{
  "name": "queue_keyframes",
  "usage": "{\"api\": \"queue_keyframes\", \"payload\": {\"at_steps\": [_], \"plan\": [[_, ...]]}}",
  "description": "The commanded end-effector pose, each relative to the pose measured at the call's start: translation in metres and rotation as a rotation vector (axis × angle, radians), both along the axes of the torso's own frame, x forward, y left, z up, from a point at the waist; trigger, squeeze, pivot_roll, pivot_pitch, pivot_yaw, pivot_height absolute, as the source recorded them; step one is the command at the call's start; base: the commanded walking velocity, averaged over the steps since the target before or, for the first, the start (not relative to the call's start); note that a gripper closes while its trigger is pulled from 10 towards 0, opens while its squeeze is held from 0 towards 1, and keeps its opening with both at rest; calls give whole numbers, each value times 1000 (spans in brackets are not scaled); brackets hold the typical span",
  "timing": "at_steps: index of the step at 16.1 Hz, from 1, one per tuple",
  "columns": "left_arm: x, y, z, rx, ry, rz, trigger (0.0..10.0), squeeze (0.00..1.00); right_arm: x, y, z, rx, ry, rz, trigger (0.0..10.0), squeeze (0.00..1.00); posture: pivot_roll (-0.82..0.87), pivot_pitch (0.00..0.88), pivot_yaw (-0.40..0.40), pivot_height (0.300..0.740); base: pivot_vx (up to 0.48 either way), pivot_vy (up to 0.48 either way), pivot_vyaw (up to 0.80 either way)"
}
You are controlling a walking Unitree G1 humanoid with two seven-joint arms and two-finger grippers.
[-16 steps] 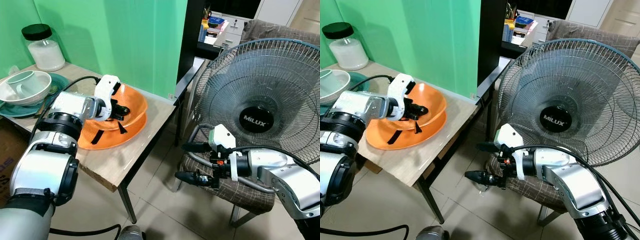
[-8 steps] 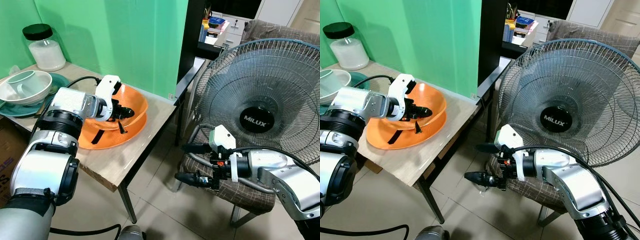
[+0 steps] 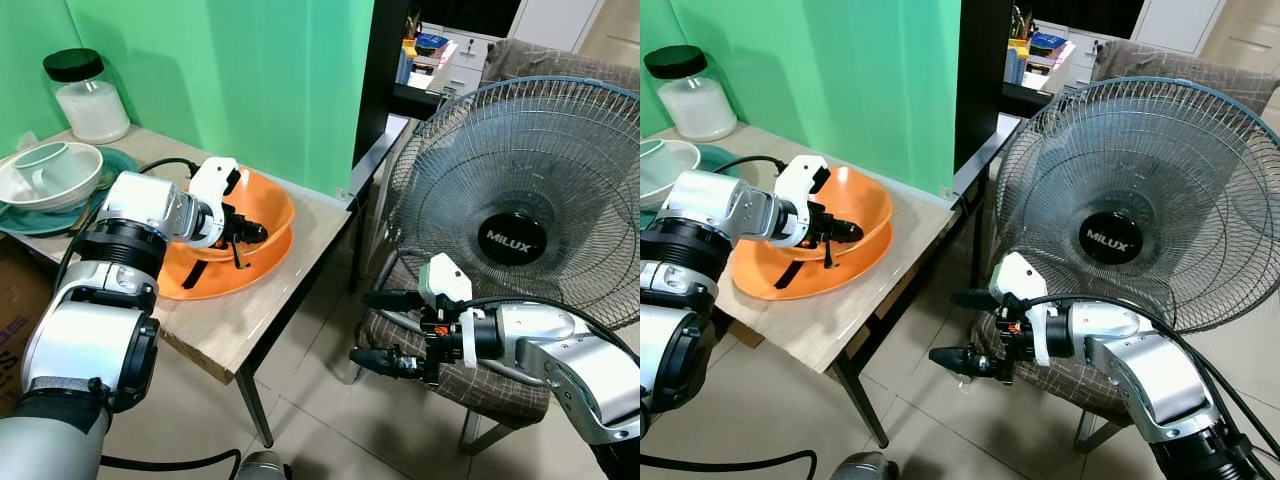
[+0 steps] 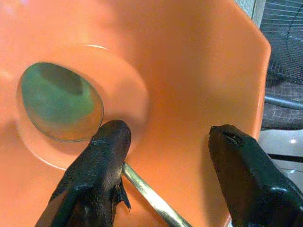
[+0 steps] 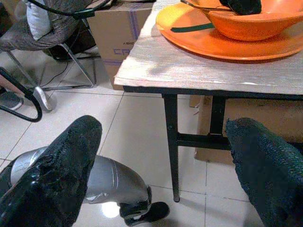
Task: Setting the table
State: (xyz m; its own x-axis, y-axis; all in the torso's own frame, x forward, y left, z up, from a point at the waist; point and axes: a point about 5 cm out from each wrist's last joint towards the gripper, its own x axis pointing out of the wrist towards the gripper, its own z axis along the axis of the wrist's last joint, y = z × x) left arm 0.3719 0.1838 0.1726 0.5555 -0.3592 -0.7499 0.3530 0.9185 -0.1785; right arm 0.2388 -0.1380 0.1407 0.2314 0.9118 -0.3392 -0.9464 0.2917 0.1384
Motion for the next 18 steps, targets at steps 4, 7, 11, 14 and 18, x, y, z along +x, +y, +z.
{"api": "queue_keyframes", "payload": {"at_steps": [4, 7, 11, 14, 18], "plan": [[-8, 7, -12, 37, 85, 23, 6235, 0, -2, 1, 3, 0, -4, 33, 10000, 0, 200, 0, 15, 740, 0, 0, 0], [-12, 13, -16, 58, 123, 28, 2941, 0, -2, 2, 3, -2, -2, 42, 10000, 0, 201, 0, 14, 740, 0, 0, 0], [-8, 21, -5, 101, 72, 26, 8039, 0, -1, 1, 4, -4, -6, 44, 10000, 0, 203, 0, 14, 740, 0, 0, 0], [-7, 25, 4, 97, 64, 14, 10000, 1000, -1, 2, 4, -4, -6, 44, 10000, 0, 207, 0, 15, 740, 0, 0, 0], [-5, 23, 18, 94, 42, -25, 10000, 1000, -1, 2, 3, -1, -5, 42, 10000, 0, 208, 0, 19, 740, 0, 0, 0]]}}
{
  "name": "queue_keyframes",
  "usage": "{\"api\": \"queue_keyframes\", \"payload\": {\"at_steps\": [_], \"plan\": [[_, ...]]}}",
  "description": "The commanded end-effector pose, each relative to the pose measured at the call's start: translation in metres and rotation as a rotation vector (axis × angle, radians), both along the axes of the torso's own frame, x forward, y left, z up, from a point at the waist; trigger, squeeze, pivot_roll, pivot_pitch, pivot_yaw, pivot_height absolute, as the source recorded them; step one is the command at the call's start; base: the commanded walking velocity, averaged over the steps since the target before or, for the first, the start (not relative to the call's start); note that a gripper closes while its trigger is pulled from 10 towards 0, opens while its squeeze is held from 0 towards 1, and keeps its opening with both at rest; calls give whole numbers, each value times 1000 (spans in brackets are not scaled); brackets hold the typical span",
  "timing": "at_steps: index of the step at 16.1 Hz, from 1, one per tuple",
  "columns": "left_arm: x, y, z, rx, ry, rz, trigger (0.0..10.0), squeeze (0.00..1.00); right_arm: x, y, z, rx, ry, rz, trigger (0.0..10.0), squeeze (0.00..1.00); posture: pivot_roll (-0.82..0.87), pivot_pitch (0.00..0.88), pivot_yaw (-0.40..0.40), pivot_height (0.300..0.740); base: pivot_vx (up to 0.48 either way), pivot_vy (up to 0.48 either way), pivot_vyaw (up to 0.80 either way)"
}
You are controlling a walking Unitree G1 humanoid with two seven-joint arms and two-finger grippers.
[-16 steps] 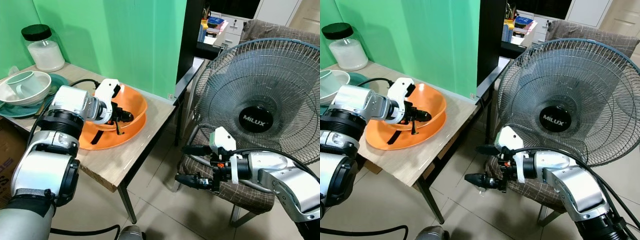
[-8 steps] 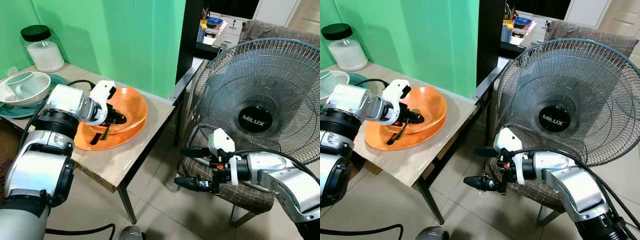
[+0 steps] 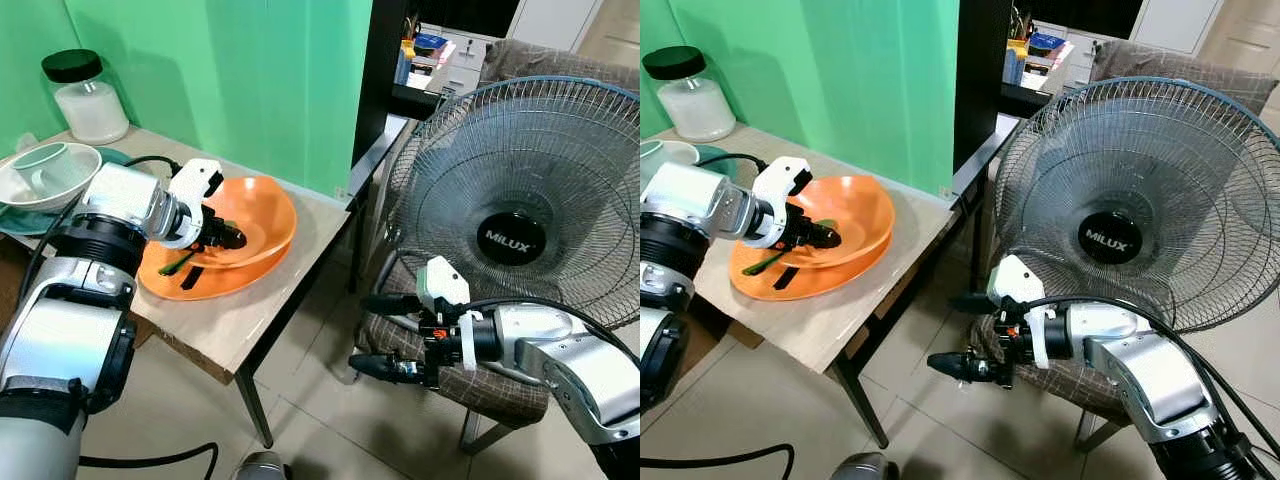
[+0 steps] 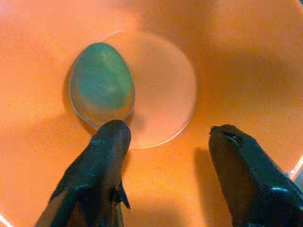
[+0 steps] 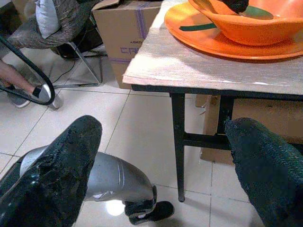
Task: Setting the table
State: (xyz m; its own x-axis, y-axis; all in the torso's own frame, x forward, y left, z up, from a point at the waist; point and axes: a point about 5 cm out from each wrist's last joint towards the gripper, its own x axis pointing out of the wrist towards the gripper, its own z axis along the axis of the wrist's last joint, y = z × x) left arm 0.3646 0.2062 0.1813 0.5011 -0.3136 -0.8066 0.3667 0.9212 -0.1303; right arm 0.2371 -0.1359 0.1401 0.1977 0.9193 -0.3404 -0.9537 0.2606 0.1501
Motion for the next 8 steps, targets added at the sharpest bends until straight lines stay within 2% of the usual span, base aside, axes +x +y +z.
{"api": "queue_keyframes", "payload": {"at_steps": [1, 3, 4, 5, 8], "plan": [[2, 1, 10, 32, -24, -21, 10000, 1000, 1, 0, 4, -3, -18, 8, 10000, 0, 207, 0, 18, 740, 0, 0, 0], [2, 3, 11, 68, -33, -54, 10000, 1000, 2, -1, 4, -4, -19, 5, 10000, 0, 205, 0, 19, 740, 0, 0, 0], [3, 7, 12, 118, -62, -86, 10000, 247, 2, -2, 4, -7, -19, 2, 10000, 0, 204, 0, 20, 740, 0, 0, 0], [5, 10, 15, 151, -89, -99, 10000, 0, 2, -2, 4, -8, -20, 0, 10000, 0, 205, 0, 19, 740, 0, 0, 0], [11, 14, 28, 197, -174, -116, 10000, 0, 2, -2, 4, -7, -19, 0, 10000, 0, 207, 0, 18, 740, 0, 0, 0]]}}
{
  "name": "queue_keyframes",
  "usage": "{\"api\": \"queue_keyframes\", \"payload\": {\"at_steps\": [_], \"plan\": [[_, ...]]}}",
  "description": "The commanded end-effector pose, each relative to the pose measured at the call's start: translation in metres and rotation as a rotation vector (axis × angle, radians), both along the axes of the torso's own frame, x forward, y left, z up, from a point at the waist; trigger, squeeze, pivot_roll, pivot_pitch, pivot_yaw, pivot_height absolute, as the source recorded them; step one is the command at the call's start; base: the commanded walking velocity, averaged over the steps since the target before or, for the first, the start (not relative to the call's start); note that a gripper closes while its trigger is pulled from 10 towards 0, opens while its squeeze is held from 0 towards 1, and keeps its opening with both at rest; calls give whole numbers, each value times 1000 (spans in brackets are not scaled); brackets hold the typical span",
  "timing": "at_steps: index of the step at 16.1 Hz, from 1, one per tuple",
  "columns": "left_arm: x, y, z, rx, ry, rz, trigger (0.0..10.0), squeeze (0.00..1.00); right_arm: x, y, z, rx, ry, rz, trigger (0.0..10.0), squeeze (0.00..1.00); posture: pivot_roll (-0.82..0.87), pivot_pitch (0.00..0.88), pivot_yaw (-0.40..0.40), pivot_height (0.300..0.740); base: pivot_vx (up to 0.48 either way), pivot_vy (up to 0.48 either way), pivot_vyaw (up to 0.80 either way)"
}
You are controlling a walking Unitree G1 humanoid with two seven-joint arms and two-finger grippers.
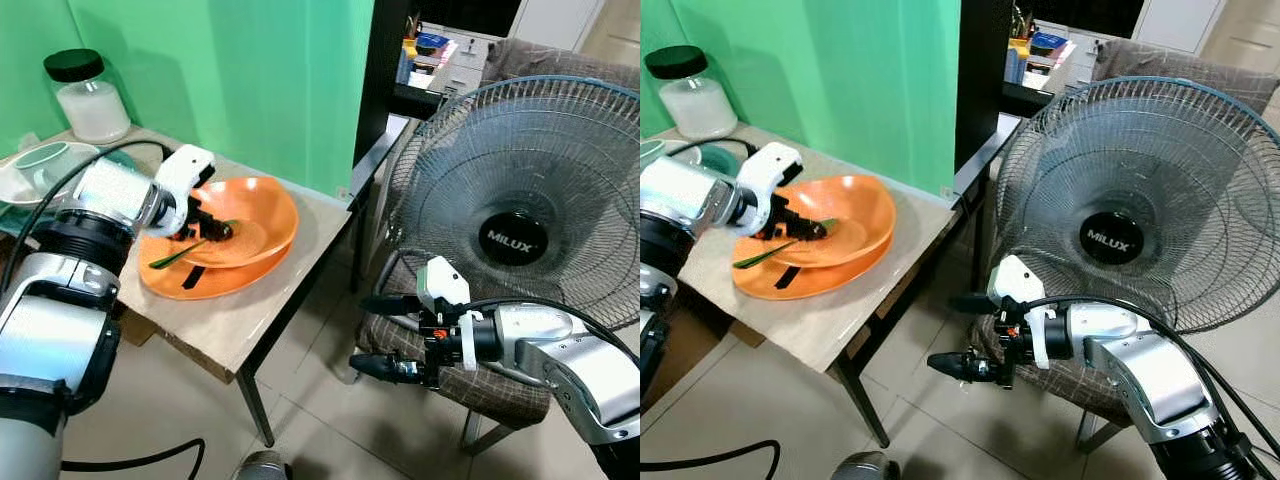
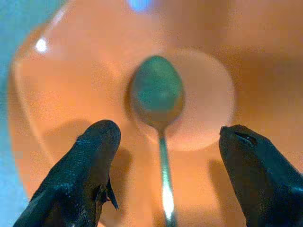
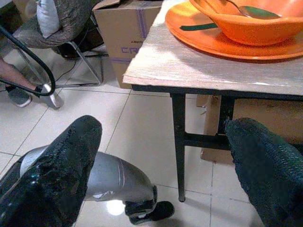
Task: Setting the table
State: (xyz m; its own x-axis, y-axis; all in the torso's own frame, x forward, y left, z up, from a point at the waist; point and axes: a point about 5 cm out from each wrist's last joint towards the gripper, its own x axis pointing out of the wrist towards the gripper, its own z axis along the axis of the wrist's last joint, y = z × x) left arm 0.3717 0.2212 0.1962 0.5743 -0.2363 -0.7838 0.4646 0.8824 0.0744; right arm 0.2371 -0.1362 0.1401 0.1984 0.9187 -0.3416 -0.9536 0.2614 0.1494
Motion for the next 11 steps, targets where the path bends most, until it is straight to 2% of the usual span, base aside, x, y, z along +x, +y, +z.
{"api": "queue_keyframes", "payload": {"at_steps": [1, 3, 5, 8, 9, 10, 11], "plan": [[4, -4, 17, 15, -47, -34, 10000, 0, 2, -1, 4, -4, -19, 3, 10000, 0, 207, 0, 15, 740, 0, 0, 0], [3, -5, 17, 17, -41, -51, 10000, 0, 2, 0, 4, -3, -19, 4, 10000, 0, 208, 0, 14, 740, 0, 0, 0], [-6, -15, 6, -10, 52, -136, 10000, 0, 2, -1, 4, -11, -18, 11, 10000, 0, 206, 0, 11, 740, 0, 0, 0], [-10, -16, -5, -25, 105, -144, 9765, 0, 0, -2, 3, -17, -9, 16, 10000, 0, 203, 0, 13, 740, 0, 0, 0], [-11, -16, -8, -25, 117, -151, 1608, 0, -1, -2, 1, -26, -7, 17, 10000, 0, 201, 0, 14, 740, 0, 0, 0], [-12, -15, -10, -14, 128, -162, 0, 0, -2, -2, 0, -31, -5, 18, 10000, 0, 199, 0, 17, 740, 0, 0, 0], [-15, -15, -11, 12, 135, -189, 0, 0, -3, -2, -1, -31, -3, 20, 10000, 0, 199, 0, 19, 740, 0, 0, 0]]}}
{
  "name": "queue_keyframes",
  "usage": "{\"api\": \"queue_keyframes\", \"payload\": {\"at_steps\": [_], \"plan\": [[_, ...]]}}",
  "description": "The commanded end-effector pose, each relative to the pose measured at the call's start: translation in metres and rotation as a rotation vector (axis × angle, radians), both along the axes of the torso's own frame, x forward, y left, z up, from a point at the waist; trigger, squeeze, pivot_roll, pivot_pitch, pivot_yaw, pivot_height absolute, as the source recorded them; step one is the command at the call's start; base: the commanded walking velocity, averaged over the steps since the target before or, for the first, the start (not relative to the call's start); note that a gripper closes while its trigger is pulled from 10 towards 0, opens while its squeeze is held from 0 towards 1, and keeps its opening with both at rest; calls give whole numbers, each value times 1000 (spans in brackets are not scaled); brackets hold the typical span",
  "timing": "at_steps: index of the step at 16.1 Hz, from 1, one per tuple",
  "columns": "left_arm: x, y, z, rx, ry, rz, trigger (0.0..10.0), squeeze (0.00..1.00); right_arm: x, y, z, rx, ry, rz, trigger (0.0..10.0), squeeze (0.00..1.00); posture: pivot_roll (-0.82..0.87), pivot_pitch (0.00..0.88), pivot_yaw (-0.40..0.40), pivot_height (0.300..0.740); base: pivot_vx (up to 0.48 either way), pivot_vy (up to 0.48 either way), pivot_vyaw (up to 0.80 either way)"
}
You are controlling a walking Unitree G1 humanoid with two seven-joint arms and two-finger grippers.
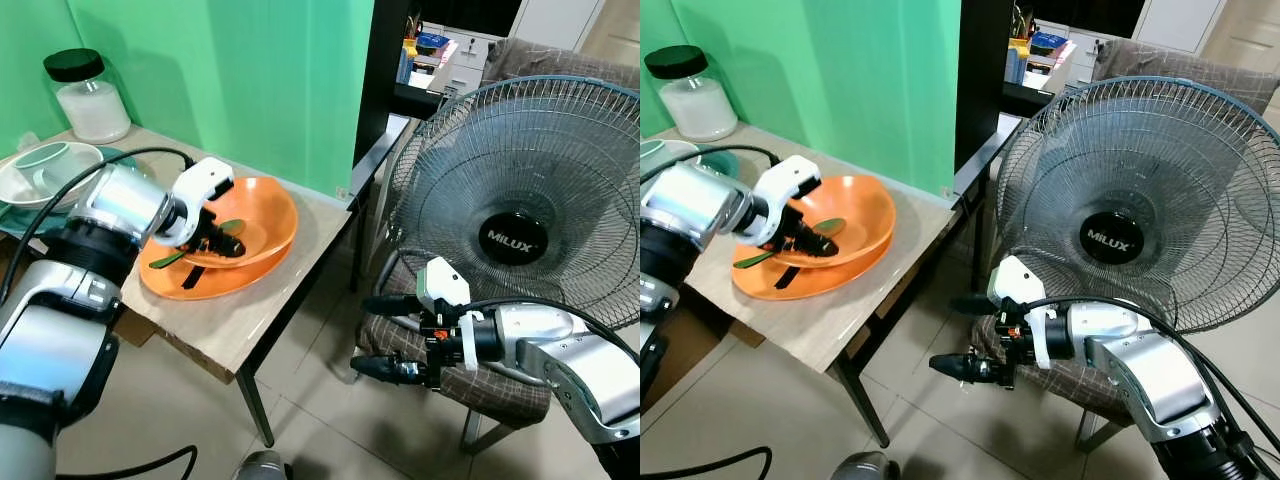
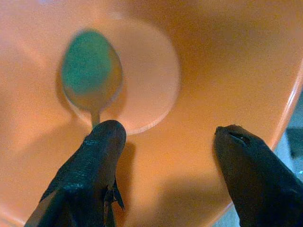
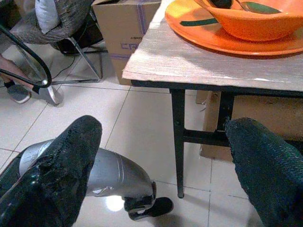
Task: Setting the table
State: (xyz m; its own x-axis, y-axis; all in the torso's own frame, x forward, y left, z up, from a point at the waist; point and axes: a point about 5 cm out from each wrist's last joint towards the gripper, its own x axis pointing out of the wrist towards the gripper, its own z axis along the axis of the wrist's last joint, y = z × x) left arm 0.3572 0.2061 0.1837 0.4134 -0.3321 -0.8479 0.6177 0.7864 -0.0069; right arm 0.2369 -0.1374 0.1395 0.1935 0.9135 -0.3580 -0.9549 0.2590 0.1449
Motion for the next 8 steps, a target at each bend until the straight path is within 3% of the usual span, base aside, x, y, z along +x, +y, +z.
{"api": "queue_keyframes", "payload": {"at_steps": [1, 5, 6, 7, 8], "plan": [[-1, 0, 1, 29, 0, -24, 0, 0, -3, -1, 0, -13, -3, 15, 10000, 0, 198, 0, 21, 740, 0, 0, 0], [-3, 8, -6, 124, -25, -62, 0, 0, -4, 1, -2, -13, 1, 13, 10000, 0, 196, 0, 25, 740, 0, 0, 0], [-2, 10, -8, 149, -36, -61, 431, 0, -4, 1, -3, -12, 0, 11, 10000, 0, 195, 0, 28, 740, 0, 0, 0], [-2, 12, -8, 160, -41, -60, 1490, 0, -4, 1, -3, -12, 0, 9, 10000, 0, 195, 0, 28, 740, 0, 0, 0], [-1, 12, -8, 162, -44, -60, 1725, 0, -4, 1, -3, -11, 0, 8, 10000, 0, 195, 0, 29, 740, 0, 0, 0]]}}
